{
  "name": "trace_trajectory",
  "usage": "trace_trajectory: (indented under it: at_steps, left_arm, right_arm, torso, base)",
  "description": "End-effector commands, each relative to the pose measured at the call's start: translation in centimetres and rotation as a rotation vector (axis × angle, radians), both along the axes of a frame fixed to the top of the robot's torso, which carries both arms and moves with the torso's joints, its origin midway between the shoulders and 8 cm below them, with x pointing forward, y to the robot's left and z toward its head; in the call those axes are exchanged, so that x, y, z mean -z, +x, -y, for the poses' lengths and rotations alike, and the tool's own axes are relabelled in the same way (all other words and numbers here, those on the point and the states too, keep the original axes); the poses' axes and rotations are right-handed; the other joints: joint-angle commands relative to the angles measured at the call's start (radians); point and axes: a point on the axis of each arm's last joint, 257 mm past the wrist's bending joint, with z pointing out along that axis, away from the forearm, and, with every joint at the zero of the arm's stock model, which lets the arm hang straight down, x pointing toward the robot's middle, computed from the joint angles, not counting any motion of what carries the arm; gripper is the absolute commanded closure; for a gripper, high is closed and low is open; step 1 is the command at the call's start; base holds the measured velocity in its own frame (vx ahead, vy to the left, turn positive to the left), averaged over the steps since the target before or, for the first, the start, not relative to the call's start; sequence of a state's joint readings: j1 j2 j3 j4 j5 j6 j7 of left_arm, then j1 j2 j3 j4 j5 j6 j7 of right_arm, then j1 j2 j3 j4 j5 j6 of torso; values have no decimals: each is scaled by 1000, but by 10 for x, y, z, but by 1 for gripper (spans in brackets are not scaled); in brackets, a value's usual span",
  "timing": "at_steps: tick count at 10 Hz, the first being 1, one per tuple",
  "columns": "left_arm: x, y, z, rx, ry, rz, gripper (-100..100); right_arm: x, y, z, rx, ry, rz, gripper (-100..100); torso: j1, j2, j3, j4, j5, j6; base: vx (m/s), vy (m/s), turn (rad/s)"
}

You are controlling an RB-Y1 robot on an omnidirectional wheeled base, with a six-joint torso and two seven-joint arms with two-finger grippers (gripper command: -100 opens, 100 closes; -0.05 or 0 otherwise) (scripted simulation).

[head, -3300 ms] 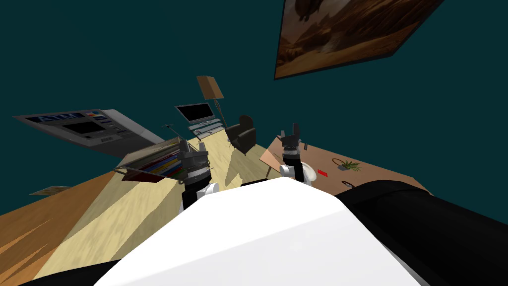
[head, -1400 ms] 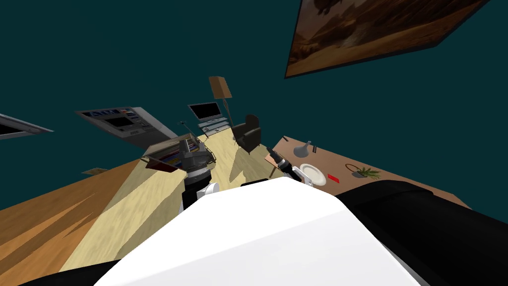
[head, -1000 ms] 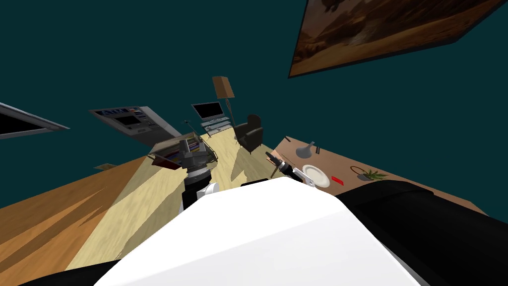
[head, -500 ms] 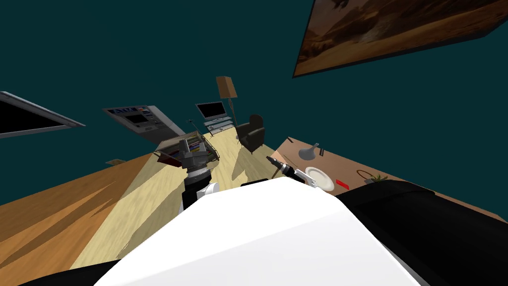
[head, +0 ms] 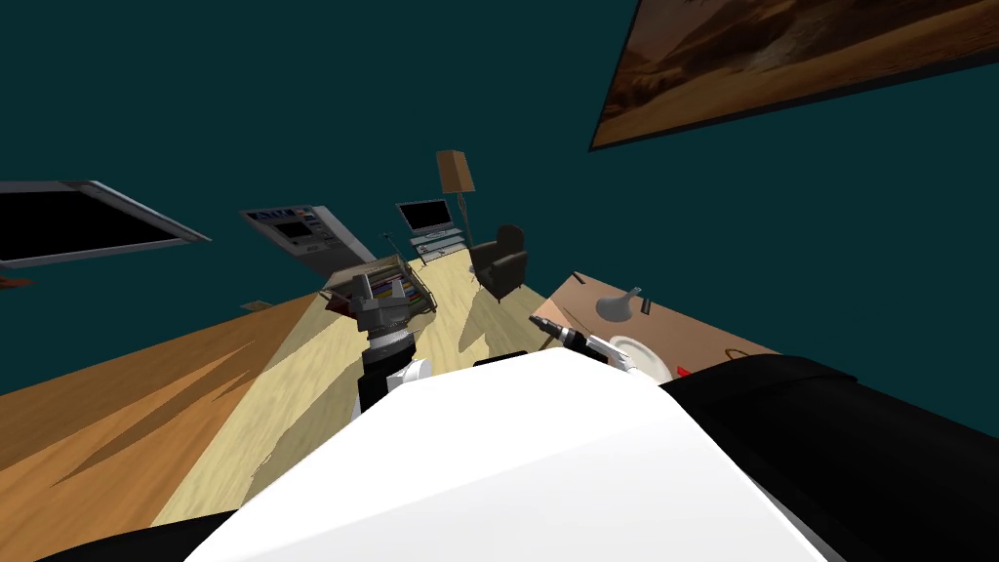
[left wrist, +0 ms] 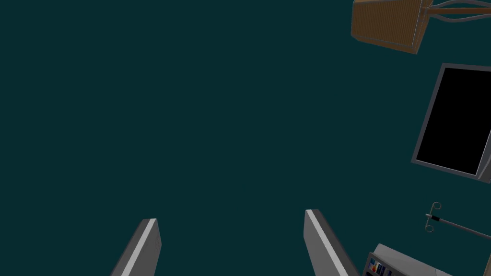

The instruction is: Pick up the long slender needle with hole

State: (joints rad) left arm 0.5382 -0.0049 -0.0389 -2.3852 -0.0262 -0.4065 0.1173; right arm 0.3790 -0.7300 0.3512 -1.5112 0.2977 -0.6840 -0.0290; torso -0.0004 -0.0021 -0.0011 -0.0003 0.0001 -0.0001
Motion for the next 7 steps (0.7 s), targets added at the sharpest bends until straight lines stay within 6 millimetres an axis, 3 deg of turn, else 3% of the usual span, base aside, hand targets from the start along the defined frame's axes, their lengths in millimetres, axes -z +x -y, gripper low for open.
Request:
trace_trajectory:
  at_steps: [1,2,3,5,7]
  left_arm:
    - [0,0,0,0,0,0,0]
    - [0,0,0,0,0,0,0]
    - [0,0,0,0,0,0,0]
    - [0,0,0,0,0,0,0]
    - [0,0,0,0,0,0,0]
  right_arm:
    - [19,-8,12,4,-42,-39,-100]
    - [39,-19,28,-9,-104,-79,-100]
    - [44,-21,32,-2,-110,-90,-100]
    - [79,-45,69,-21,-235,-173,-100]
    - [88,-49,80,-6,-250,-195,-100]
  torso:
    - [0,0,0,0,0,0]
    - [0,0,0,0,0,1]
    - [0,0,0,0,0,0]
    - [-1,0,0,0,0,0]
    - [-1,-1,0,0,0,1]
  base:
    - [30,-3,74]
    - [31,0,124]
    - [26,-2,85]
    - [44,-11,199]
    - [30,-8,28]
